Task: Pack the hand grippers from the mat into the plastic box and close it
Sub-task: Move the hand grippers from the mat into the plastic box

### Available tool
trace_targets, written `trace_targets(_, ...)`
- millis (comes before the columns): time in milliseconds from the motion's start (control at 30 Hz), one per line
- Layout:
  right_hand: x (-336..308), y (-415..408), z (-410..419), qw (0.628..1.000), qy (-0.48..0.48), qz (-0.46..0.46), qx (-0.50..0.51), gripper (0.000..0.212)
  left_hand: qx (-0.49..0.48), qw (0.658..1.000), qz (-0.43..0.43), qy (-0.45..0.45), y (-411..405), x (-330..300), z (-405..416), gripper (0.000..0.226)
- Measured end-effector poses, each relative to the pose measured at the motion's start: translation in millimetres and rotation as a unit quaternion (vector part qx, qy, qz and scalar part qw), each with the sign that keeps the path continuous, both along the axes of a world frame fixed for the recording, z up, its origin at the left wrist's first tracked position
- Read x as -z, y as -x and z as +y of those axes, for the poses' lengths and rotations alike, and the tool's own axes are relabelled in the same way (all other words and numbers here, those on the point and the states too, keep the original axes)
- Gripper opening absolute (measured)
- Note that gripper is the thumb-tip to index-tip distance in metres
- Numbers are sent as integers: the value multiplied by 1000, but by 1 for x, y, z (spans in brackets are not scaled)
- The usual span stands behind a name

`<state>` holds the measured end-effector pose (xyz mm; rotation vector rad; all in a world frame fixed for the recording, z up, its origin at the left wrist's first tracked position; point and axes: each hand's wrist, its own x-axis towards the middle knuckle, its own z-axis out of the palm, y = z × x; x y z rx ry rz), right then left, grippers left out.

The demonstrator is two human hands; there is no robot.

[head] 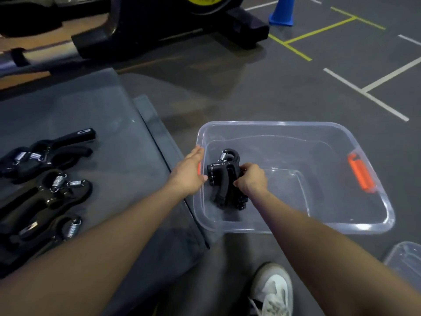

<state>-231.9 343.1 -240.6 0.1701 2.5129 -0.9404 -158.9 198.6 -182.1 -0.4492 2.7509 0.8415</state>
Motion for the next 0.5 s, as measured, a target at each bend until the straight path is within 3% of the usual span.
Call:
trace_targets(267, 5, -3, -3, 1000, -15, 5, 2, 32, 10, 1000, 2, -21, -1, 5, -6, 78)
trace_targets(500, -34, 0, -13, 997, 47, 51, -17, 42, -17, 997, 7, -70, -9, 0, -9, 69)
